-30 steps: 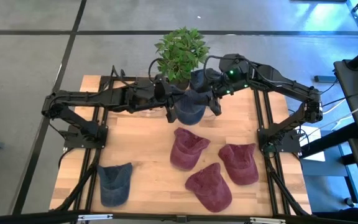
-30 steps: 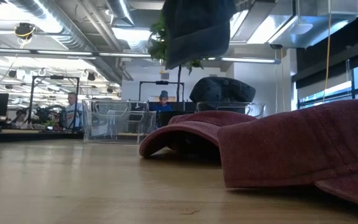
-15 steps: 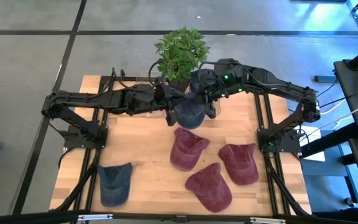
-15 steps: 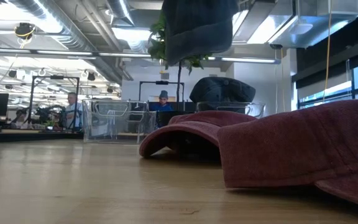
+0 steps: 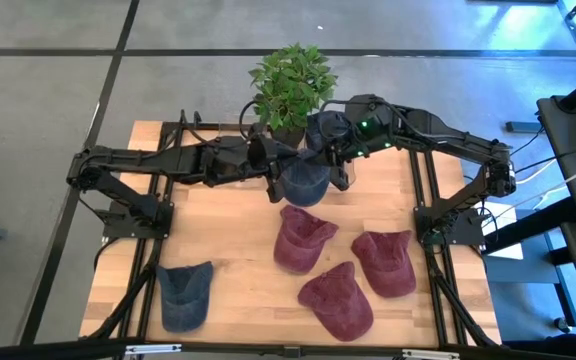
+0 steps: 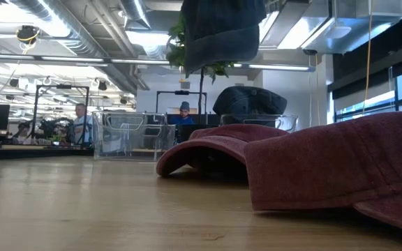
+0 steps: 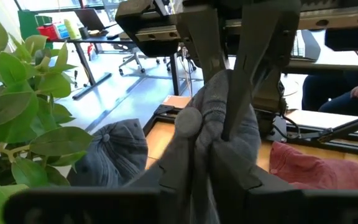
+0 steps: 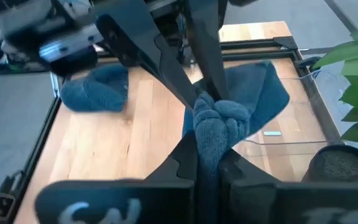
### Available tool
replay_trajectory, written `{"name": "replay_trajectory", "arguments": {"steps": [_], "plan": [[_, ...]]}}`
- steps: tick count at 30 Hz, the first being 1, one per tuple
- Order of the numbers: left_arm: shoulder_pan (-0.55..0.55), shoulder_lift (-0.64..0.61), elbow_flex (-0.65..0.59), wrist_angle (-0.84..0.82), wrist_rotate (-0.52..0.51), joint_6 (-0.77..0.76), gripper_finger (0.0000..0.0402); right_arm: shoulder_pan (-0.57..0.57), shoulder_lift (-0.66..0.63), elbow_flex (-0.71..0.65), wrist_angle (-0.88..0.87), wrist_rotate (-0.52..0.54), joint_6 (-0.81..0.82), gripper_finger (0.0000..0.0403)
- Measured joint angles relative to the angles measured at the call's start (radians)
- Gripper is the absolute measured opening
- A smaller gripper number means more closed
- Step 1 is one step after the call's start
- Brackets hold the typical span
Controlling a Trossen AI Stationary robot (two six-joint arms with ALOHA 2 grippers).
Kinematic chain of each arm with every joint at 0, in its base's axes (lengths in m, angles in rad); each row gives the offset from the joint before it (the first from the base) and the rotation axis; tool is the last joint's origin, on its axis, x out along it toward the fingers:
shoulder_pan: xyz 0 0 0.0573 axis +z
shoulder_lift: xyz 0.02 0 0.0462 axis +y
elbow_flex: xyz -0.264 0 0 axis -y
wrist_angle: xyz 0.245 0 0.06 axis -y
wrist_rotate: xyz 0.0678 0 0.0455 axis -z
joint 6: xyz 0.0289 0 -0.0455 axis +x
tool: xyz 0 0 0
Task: Pick & Place hat
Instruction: Put the top blue cap into the right transparent bin
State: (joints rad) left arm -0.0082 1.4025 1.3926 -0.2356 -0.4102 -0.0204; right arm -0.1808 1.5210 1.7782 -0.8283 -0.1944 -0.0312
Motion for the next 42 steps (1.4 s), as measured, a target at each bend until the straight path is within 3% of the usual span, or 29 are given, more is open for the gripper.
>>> {"name": "replay_trajectory", "arguments": {"steps": [9, 21, 28, 42], "plan": [[-0.091, -0.073, 0.001, -0.03, -0.046, 0.014, 0.0153, -0.064, -0.078, 0.0, -0.083, 0.0, -0.079, 0.0009], [-0.239, -0.231, 0.001, -0.138, -0.041, -0.044, 0.0162, -0.178, -0.21, -0.012, -0.137, 0.04, -0.311, 0.0009], [-0.261, -0.24, 0.001, -0.178, -0.041, -0.022, 0.0166, -0.246, -0.238, -0.214, -0.049, 0.017, -0.394, 0.0009], [-0.251, -0.24, 0.0, -0.237, -0.078, -0.076, 0.0164, -0.397, -0.252, -0.646, 0.423, 0.018, -0.535, 0.0009]]}}
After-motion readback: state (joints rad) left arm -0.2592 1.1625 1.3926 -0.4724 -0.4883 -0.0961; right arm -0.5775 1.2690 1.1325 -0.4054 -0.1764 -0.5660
